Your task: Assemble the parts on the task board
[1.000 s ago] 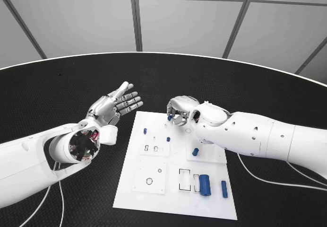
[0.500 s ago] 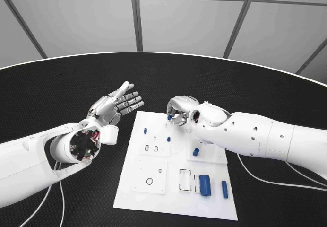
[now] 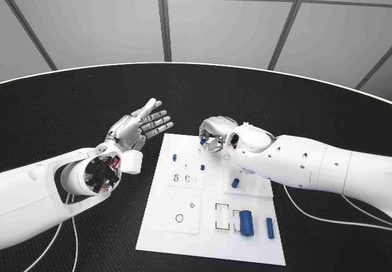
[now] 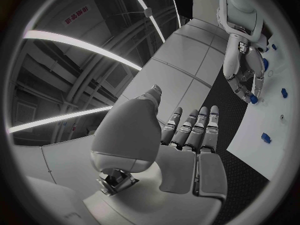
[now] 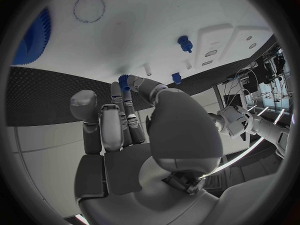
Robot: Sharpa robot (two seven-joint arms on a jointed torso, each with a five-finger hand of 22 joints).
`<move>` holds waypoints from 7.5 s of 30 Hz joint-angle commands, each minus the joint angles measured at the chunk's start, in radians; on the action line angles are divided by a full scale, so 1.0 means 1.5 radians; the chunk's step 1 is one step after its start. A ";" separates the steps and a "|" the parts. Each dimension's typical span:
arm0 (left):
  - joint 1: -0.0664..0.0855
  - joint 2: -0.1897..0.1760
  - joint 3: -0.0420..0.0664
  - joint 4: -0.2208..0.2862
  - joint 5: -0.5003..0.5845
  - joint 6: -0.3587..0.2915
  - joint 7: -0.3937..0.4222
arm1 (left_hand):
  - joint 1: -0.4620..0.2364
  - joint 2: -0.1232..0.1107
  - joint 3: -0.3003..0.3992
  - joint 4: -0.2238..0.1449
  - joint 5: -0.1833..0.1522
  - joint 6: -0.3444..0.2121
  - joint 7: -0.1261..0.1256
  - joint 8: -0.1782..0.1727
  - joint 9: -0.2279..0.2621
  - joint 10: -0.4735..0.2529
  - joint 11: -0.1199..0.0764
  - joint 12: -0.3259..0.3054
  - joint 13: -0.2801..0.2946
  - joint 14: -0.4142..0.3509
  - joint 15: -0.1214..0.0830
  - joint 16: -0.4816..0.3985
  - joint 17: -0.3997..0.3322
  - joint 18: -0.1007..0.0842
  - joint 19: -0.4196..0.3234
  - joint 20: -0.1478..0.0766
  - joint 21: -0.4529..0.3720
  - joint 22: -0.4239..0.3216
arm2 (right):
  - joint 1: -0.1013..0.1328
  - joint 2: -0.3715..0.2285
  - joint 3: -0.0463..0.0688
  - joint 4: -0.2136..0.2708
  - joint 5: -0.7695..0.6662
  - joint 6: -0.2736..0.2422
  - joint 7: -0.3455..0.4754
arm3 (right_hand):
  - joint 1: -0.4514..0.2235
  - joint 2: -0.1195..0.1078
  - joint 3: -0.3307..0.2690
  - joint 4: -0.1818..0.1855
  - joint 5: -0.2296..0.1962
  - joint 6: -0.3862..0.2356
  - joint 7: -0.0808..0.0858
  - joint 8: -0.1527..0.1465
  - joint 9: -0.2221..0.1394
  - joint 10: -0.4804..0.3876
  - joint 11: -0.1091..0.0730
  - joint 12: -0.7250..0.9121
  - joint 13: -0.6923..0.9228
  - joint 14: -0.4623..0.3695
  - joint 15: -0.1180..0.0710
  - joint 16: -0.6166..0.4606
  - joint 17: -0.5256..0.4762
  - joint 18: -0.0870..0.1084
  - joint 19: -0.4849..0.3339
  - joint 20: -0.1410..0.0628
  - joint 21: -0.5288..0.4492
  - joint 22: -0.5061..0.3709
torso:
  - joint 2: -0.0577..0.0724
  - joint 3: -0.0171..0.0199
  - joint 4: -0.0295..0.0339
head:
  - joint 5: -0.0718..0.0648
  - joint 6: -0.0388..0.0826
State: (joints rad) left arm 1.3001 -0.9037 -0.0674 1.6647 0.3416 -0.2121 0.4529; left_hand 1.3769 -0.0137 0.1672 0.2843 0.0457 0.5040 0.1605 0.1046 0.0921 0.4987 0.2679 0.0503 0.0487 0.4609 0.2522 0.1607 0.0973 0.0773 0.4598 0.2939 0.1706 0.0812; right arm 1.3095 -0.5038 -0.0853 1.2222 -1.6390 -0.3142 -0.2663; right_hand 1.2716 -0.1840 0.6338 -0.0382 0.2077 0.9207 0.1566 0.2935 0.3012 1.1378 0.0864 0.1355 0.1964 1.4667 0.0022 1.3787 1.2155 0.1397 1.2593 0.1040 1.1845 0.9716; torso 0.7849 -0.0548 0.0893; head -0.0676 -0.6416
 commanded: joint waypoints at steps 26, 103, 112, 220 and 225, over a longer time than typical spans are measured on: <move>0.000 -0.004 0.000 -0.011 0.000 0.004 -0.004 | 0.000 0.005 0.004 0.000 0.004 0.005 0.092 0.002 0.001 0.003 0.002 0.002 0.000 -0.008 -0.001 -0.004 -0.002 0.000 -0.003 -0.001 0.001 -0.002 | 0.001 -0.190 0.021 0.171 0.061 -0.084 0.001 | -0.009 -0.031 -0.013 0.023 -0.014 0.020 -0.006 -0.007 0.011 0.098 -0.016 0.047 0.011 0.023 -0.010 0.003 -0.010 -0.008 -0.001 -0.005 -0.012 0.002 | -0.005 0.0110 -0.0105 | -0.007 0.010; 0.000 -0.006 0.000 -0.019 0.000 0.006 -0.002 | 0.001 0.005 0.005 0.000 0.004 0.003 0.092 0.001 0.000 0.003 0.002 0.001 0.000 -0.012 0.000 -0.006 -0.003 -0.001 -0.005 -0.001 -0.001 -0.004 | -0.017 -0.195 0.019 0.106 0.197 0.008 -0.020 | 0.044 -0.038 -0.215 0.154 0.018 -0.051 0.000 -0.002 0.019 0.235 -0.010 0.888 0.843 0.061 -0.003 0.113 0.192 -0.057 0.130 -0.002 0.151 0.254 | -0.008 0.0223 -0.0187 | -0.015 -0.004; 0.000 -0.007 0.000 -0.018 0.000 0.005 -0.002 | 0.001 0.005 0.006 0.000 0.004 0.002 0.092 0.001 0.000 0.003 0.002 0.000 0.000 -0.012 0.000 -0.006 -0.003 -0.001 -0.005 -0.001 -0.001 -0.004 | -0.020 -0.190 0.019 0.100 0.197 0.009 -0.019 | 0.045 -0.037 -0.216 0.154 0.018 -0.052 0.000 -0.002 0.019 0.234 -0.010 0.887 0.842 0.061 -0.003 0.113 0.192 -0.057 0.130 -0.002 0.152 0.254 | -0.008 0.0223 -0.0186 | -0.015 -0.005; 0.000 0.010 0.000 -0.023 0.000 0.002 -0.004 | 0.002 0.008 0.008 0.001 0.004 0.005 0.092 0.001 0.000 0.005 0.002 0.000 0.000 -0.013 0.000 -0.006 -0.003 -0.001 -0.009 -0.001 -0.003 -0.006 | -0.022 -0.015 0.020 0.064 0.062 0.000 -0.008 | 0.041 -0.030 -0.080 0.117 0.059 0.012 -0.014 0.020 0.021 0.250 -0.023 0.911 0.867 0.063 -0.014 0.118 0.203 -0.064 0.143 -0.012 0.173 0.291 | -0.007 0.0163 -0.0152 | -0.002 -0.001; 0.000 0.010 0.000 -0.023 0.000 0.002 -0.004 | 0.002 0.008 0.008 0.001 0.004 0.005 0.092 0.001 0.000 0.005 0.002 0.000 0.000 -0.013 0.000 -0.006 -0.003 -0.001 -0.009 -0.001 -0.003 -0.006 | -0.022 -0.016 0.020 0.066 0.062 -0.002 -0.010 | 0.037 -0.032 -0.081 0.117 0.058 0.010 -0.013 0.018 0.020 0.249 -0.023 0.910 0.866 0.062 -0.014 0.117 0.202 -0.064 0.144 -0.012 0.174 0.292 | -0.007 0.0164 -0.0147 | -0.003 -0.003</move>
State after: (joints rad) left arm 1.3008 -0.8894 -0.0675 1.6293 0.3416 -0.2094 0.4464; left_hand 1.3809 -0.0097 0.1729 0.2843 0.0457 0.5040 0.1605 0.1046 0.0915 0.5022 0.2714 0.0503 0.0487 0.4467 0.2524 0.1548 0.0939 0.0772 0.4534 0.2932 0.1706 0.0740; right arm 1.2765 -0.5273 -0.0554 1.3205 -1.5454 -0.3158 -0.2808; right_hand 1.3360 -0.2321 0.5081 0.1365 0.2933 0.9328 0.1421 0.3235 0.3246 1.4661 0.0559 1.5042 1.3075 1.4642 -0.0136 1.5508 1.3073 0.0541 1.4650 0.0912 1.4426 1.3073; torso 0.7745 -0.0302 0.0668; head -0.0712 -0.6441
